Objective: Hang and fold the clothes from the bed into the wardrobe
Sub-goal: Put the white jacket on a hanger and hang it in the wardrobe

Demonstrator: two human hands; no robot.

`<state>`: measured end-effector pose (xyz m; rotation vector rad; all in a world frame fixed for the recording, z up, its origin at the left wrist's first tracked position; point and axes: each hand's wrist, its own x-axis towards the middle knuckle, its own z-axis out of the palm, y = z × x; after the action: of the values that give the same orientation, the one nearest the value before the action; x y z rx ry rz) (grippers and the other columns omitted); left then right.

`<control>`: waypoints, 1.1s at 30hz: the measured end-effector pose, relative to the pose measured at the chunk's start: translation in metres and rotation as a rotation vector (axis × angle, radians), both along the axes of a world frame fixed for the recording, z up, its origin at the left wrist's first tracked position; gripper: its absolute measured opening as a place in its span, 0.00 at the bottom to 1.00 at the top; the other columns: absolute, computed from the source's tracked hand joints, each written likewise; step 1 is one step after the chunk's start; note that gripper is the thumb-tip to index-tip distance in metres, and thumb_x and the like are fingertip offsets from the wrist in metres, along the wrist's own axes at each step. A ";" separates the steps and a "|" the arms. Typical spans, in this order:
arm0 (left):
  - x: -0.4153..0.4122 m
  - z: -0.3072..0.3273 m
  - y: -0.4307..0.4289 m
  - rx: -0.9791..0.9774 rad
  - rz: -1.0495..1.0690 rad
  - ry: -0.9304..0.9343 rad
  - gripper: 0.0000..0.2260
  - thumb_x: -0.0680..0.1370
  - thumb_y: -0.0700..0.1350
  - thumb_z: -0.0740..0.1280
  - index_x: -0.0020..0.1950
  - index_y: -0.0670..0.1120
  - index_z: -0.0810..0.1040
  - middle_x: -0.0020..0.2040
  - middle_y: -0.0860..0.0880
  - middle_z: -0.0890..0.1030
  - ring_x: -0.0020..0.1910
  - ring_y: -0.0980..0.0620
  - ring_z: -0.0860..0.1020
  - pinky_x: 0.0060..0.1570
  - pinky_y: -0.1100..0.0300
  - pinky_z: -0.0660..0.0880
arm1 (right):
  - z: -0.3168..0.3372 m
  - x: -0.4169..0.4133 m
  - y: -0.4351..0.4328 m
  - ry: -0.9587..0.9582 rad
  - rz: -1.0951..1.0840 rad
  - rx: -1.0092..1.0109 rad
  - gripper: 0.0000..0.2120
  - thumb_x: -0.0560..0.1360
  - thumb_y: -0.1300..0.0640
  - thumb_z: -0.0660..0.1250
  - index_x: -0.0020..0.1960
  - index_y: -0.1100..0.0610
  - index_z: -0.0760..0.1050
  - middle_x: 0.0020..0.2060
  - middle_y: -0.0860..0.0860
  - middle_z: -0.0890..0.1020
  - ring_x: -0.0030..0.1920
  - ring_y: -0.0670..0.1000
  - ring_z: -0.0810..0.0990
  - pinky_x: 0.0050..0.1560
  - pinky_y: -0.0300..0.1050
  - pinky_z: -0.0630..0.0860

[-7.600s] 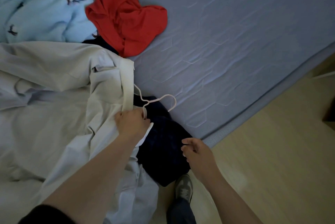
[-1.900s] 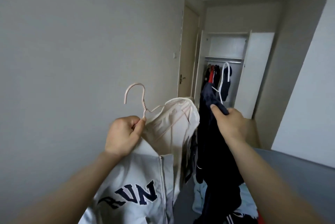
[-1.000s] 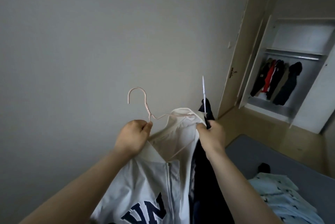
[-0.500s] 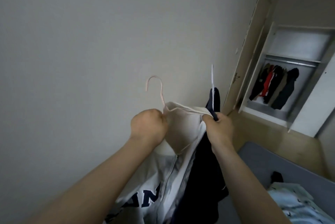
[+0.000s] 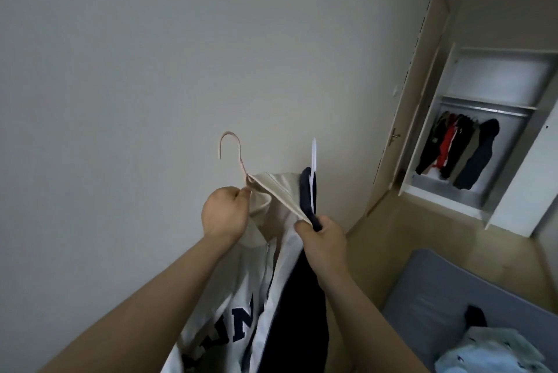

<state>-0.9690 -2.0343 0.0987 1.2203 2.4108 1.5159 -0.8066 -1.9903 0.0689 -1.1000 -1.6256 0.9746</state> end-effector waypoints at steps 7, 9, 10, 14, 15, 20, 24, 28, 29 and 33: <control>-0.030 0.018 0.047 0.081 0.009 -0.020 0.23 0.79 0.47 0.60 0.26 0.44 0.60 0.25 0.47 0.64 0.27 0.48 0.63 0.29 0.55 0.58 | -0.006 0.002 0.059 0.008 0.069 -0.075 0.17 0.72 0.43 0.71 0.37 0.56 0.74 0.30 0.48 0.77 0.33 0.48 0.77 0.33 0.40 0.69; -0.036 0.018 0.058 0.085 -0.010 -0.008 0.23 0.79 0.47 0.60 0.26 0.44 0.59 0.25 0.47 0.63 0.27 0.48 0.62 0.29 0.55 0.58 | -0.008 0.006 0.078 0.002 0.008 -0.050 0.21 0.76 0.44 0.66 0.38 0.62 0.75 0.32 0.54 0.78 0.35 0.52 0.77 0.36 0.46 0.71; -0.040 0.017 0.066 0.086 -0.022 -0.006 0.23 0.79 0.47 0.61 0.26 0.45 0.58 0.24 0.47 0.62 0.27 0.48 0.62 0.29 0.55 0.57 | -0.010 0.006 0.088 0.010 -0.026 -0.050 0.22 0.78 0.46 0.63 0.38 0.64 0.73 0.32 0.55 0.76 0.35 0.53 0.75 0.37 0.46 0.70; -0.052 0.013 0.105 0.106 -0.099 -0.004 0.23 0.79 0.47 0.61 0.26 0.45 0.57 0.24 0.48 0.61 0.26 0.49 0.61 0.29 0.55 0.57 | -0.012 0.004 0.128 0.008 -0.116 -0.082 0.17 0.80 0.50 0.58 0.38 0.60 0.71 0.32 0.54 0.71 0.34 0.50 0.69 0.35 0.45 0.65; -0.054 0.011 0.116 0.107 -0.128 0.005 0.24 0.79 0.47 0.61 0.26 0.45 0.57 0.24 0.49 0.61 0.26 0.49 0.61 0.29 0.55 0.57 | -0.012 0.003 0.138 0.006 -0.140 -0.093 0.16 0.80 0.50 0.58 0.39 0.59 0.71 0.32 0.54 0.71 0.34 0.50 0.70 0.35 0.44 0.66; -0.076 0.004 0.177 0.103 -0.273 0.010 0.25 0.79 0.47 0.62 0.24 0.46 0.58 0.23 0.49 0.62 0.25 0.49 0.62 0.30 0.54 0.58 | -0.011 -0.009 0.174 -0.017 -0.330 -0.090 0.17 0.78 0.57 0.58 0.30 0.57 0.65 0.25 0.51 0.68 0.24 0.42 0.67 0.27 0.35 0.65; -0.085 0.000 0.222 0.098 -0.381 0.043 0.24 0.79 0.49 0.62 0.25 0.46 0.60 0.23 0.47 0.64 0.25 0.47 0.65 0.30 0.54 0.60 | -0.009 -0.012 0.190 -0.031 -0.379 -0.096 0.15 0.78 0.56 0.58 0.33 0.57 0.67 0.27 0.52 0.68 0.31 0.48 0.67 0.34 0.45 0.64; -0.077 -0.005 0.264 0.077 -0.472 0.078 0.24 0.79 0.48 0.61 0.24 0.47 0.61 0.22 0.49 0.64 0.23 0.51 0.64 0.27 0.56 0.57 | -0.010 -0.006 0.208 -0.070 -0.513 -0.091 0.17 0.78 0.57 0.58 0.31 0.56 0.64 0.25 0.50 0.65 0.28 0.47 0.64 0.31 0.44 0.60; -0.070 -0.006 0.282 0.073 -0.507 0.073 0.24 0.79 0.48 0.61 0.24 0.47 0.61 0.22 0.49 0.64 0.23 0.51 0.64 0.27 0.56 0.57 | -0.012 -0.001 0.219 -0.077 -0.569 -0.086 0.18 0.78 0.57 0.59 0.30 0.56 0.62 0.24 0.49 0.64 0.27 0.47 0.63 0.30 0.43 0.59; -0.053 -0.010 0.324 0.028 -0.551 0.110 0.25 0.80 0.49 0.61 0.23 0.46 0.61 0.22 0.48 0.64 0.23 0.51 0.64 0.27 0.56 0.57 | -0.018 0.015 0.246 -0.064 -0.642 -0.121 0.20 0.78 0.57 0.60 0.29 0.56 0.59 0.21 0.47 0.61 0.24 0.46 0.60 0.28 0.41 0.57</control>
<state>-1.0217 -1.7101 0.0890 1.8167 1.8689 1.3355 -0.7912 -1.7443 0.0506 -1.6132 -1.1424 0.6151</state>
